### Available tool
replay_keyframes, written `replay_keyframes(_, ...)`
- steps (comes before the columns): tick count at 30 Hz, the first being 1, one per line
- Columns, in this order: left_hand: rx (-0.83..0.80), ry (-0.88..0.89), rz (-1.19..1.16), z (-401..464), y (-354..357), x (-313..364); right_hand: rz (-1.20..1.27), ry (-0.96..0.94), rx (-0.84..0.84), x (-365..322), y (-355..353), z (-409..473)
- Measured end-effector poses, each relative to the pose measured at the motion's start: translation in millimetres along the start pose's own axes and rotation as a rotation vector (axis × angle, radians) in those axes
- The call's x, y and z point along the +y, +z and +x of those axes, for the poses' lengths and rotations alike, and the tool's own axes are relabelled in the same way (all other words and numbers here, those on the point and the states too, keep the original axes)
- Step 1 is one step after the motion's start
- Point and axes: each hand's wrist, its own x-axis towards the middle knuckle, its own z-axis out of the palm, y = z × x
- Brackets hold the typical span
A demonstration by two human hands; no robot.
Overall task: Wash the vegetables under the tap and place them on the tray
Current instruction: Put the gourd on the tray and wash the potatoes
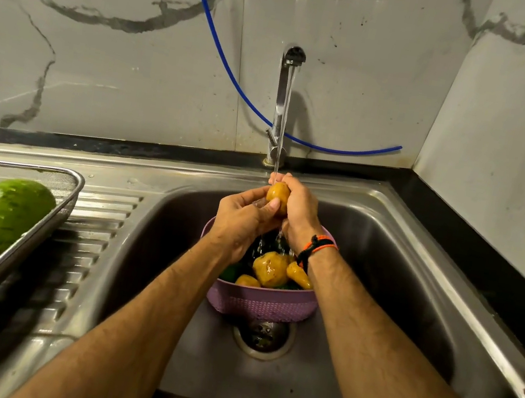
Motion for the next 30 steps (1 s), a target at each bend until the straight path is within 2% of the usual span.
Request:
replay_keyframes(5, 0.139, 0.109, 0.177, 8, -4, -4, -0.342, -0.023, -0.067, 4, -5, 1)
replay_keyframes(10, 0.175, 0.200, 0.438, 13, -12, -7, -0.397, -0.132, -0.103, 3, -15, -1)
replay_keyframes(14, 0.232, 0.178, 0.432, 14, -9, -9, -0.345, -0.147, -0.001, 5, -18, -1)
replay_keyframes(17, 0.177, 0.121, 0.394, 16, -9, -12, -0.294, -0.101, 0.029, 6, -17, -1)
replay_keyframes(21, 0.158, 0.161, 0.435, 17, -11, -13, -0.456, -0.177, 0.099, 6, -17, -3)
replay_keyframes(26, 0.071, 0.250, 0.542, 16, -9, -14, -0.570, -0.285, 0.021, 9, -10, -6)
replay_keyframes(30, 0.034, 0.190, 0.361, 12, -5, -10, -0.456, -0.252, 0.012, 8, -6, -4)
